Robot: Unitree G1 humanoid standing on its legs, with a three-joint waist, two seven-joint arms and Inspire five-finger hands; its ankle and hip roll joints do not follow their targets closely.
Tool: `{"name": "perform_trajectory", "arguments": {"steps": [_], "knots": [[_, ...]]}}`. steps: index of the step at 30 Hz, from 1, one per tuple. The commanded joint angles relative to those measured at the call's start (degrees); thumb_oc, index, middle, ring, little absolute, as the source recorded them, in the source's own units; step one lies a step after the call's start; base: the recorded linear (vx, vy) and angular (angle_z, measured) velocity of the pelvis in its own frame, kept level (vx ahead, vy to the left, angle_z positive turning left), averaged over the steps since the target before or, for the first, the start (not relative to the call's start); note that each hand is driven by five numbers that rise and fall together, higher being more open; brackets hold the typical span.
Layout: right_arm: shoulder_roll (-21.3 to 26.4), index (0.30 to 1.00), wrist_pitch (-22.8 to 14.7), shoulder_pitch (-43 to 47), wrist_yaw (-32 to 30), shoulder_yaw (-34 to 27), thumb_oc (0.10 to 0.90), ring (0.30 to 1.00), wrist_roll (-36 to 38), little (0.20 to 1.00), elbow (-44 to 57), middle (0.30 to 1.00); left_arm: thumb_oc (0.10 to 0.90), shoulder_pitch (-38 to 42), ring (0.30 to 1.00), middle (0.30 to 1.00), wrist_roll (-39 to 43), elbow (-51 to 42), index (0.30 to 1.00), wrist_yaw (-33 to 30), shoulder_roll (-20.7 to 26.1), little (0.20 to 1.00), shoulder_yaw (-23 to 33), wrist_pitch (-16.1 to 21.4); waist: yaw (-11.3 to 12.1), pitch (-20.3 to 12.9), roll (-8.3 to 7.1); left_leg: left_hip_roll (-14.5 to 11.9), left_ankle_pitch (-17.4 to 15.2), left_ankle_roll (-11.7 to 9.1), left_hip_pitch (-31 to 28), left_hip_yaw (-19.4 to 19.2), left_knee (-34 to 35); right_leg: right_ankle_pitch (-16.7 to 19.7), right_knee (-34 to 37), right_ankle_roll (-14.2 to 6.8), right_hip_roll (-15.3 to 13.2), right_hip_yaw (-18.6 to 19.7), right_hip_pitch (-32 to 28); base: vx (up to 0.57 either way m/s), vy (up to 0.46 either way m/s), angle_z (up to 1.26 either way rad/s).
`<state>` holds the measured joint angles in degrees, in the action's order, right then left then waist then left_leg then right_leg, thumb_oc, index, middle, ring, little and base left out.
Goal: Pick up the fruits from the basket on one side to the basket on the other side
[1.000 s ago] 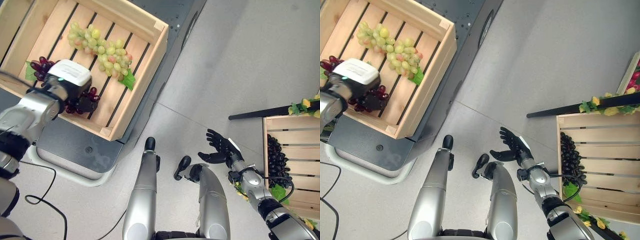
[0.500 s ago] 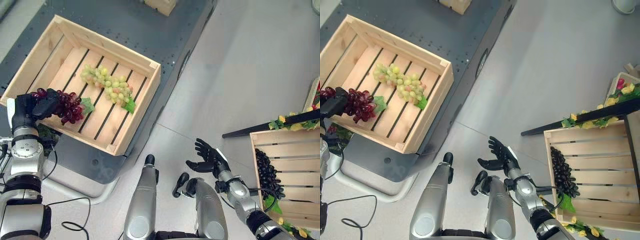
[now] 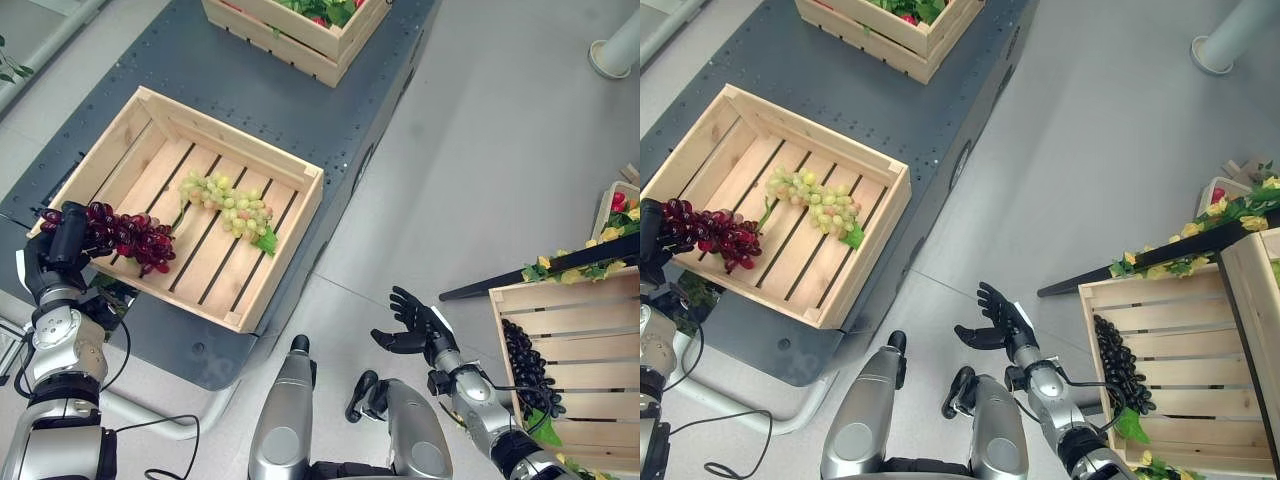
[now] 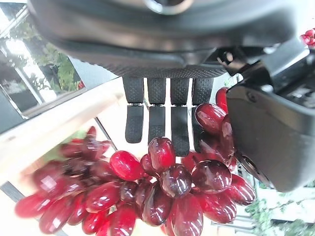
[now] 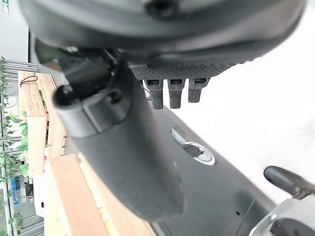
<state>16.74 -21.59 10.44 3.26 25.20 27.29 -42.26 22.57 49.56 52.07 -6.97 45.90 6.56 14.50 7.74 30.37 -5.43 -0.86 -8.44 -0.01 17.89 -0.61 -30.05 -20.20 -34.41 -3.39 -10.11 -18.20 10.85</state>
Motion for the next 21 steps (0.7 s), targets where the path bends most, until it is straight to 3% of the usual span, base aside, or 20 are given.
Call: {"name": "perform_trajectory", "arguments": {"steps": [1,5,12,21], "knots": [[0.8,0.900,-2.3,-1.6,-2.0,-2.4,0.800,0.900,-2.2,0.900,6.0,0.900,0.400,0.9,0.300,0.300,7.1,-5.9,0.300,2.0,1.0,0.300,6.7,8.1,-0.5,-6.2,4.78,4.4,-4.6,3.6,-10.0,-1.2,8.7,7.5,1.8,-1.1,-1.0,0.6,-1.1,0.07,0.026,-0.18],[0.2,0.900,-2.1,-2.9,-1.1,-2.3,0.800,0.900,-2.4,0.900,8.0,0.900,0.400,0.0,0.300,0.300,12.5,-7.4,0.300,4.9,0.1,0.300,7.6,7.0,-1.0,-8.7,6.03,4.9,-4.1,3.3,-12.9,-1.1,11.3,7.9,5.7,-1.4,-0.6,1.0,-4.1,0.07,0.019,-0.09],[-0.3,0.900,-2.3,-3.9,-3.2,0.8,0.800,0.900,-4.5,0.900,15.6,0.900,0.400,-0.8,0.300,0.300,13.9,-10.5,0.300,7.2,0.3,0.300,7.4,4.1,-1.8,-13.9,7.93,5.5,-2.4,2.6,-17.5,-0.6,16.6,9.8,13.6,-1.8,1.3,1.8,-9.1,0.06,-0.015,-0.08],[-0.1,0.900,-2.8,-2.2,-7.5,4.4,0.800,0.900,-6.9,0.900,22.1,0.900,0.400,2.1,0.300,0.300,15.6,-17.1,0.300,6.9,-0.6,0.300,3.2,1.3,-1.8,-18.4,9.28,5.7,-0.2,1.8,-20.6,0.3,21.8,11.8,22.3,-1.7,3.0,2.2,-13.3,0.00,-0.046,-0.03]]}}
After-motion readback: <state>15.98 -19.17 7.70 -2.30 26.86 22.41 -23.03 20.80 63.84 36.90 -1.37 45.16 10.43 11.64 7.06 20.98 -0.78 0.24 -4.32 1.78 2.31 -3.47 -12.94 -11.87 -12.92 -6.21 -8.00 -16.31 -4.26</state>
